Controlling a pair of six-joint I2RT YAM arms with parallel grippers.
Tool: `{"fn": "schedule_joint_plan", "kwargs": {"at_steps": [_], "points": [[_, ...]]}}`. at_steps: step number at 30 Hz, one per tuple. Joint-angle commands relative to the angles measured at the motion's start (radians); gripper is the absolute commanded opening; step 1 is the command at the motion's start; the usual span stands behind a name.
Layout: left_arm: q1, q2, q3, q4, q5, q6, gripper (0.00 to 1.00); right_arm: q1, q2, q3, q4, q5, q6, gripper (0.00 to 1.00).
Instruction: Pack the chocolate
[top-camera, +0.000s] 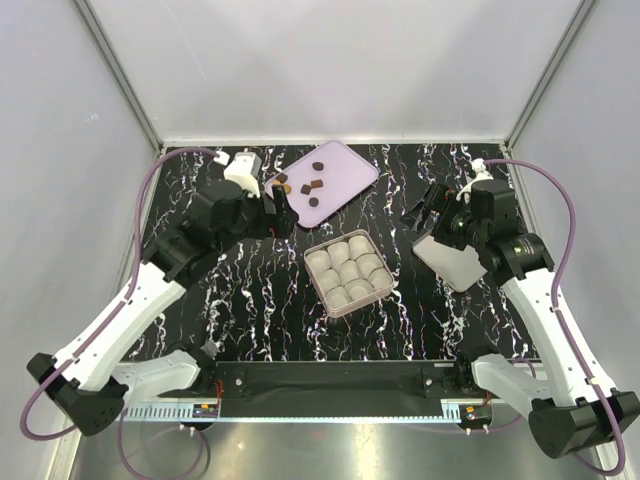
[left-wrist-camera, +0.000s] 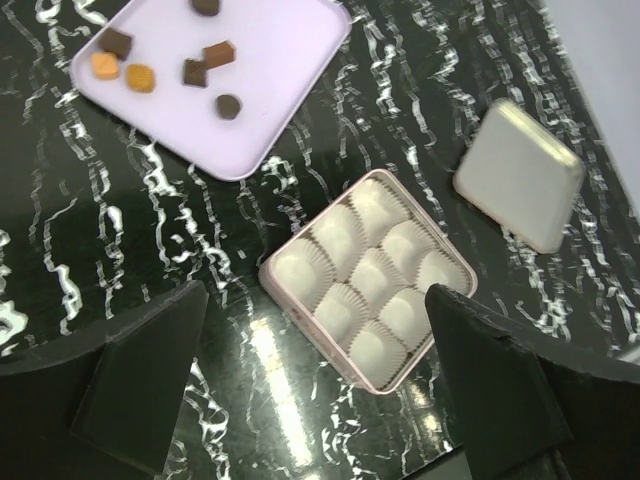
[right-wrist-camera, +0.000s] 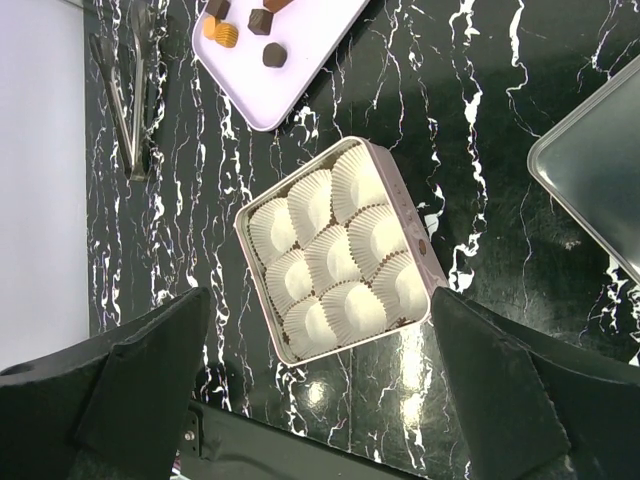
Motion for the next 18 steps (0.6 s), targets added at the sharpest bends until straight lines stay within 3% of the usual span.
{"fn": "schedule_joint_plan", "kwargs": {"at_steps": [1, 8, 13, 18], "points": [[-0.003, 0.031, 0.089, -0.015, -0.092, 0.024, 0.99, -0.001, 0.002, 0.035, 0.001, -0.011, 0.012, 1.00], [0.057, 0.140, 0.207, -0.104, -0.176, 0.096, 0.99, -0.002, -0.028, 0.021, 0.021, -0.018, 0.018, 1.00], [0.316, 0.266, 0.301, -0.141, -0.017, 0.114, 0.99, -0.002, -0.037, 0.005, 0.041, -0.070, 0.032, 1.00], [0.462, 0.420, 0.396, -0.141, -0.024, 0.133, 0.99, -0.001, -0.052, -0.031, 0.056, -0.089, 0.035, 1.00]]}}
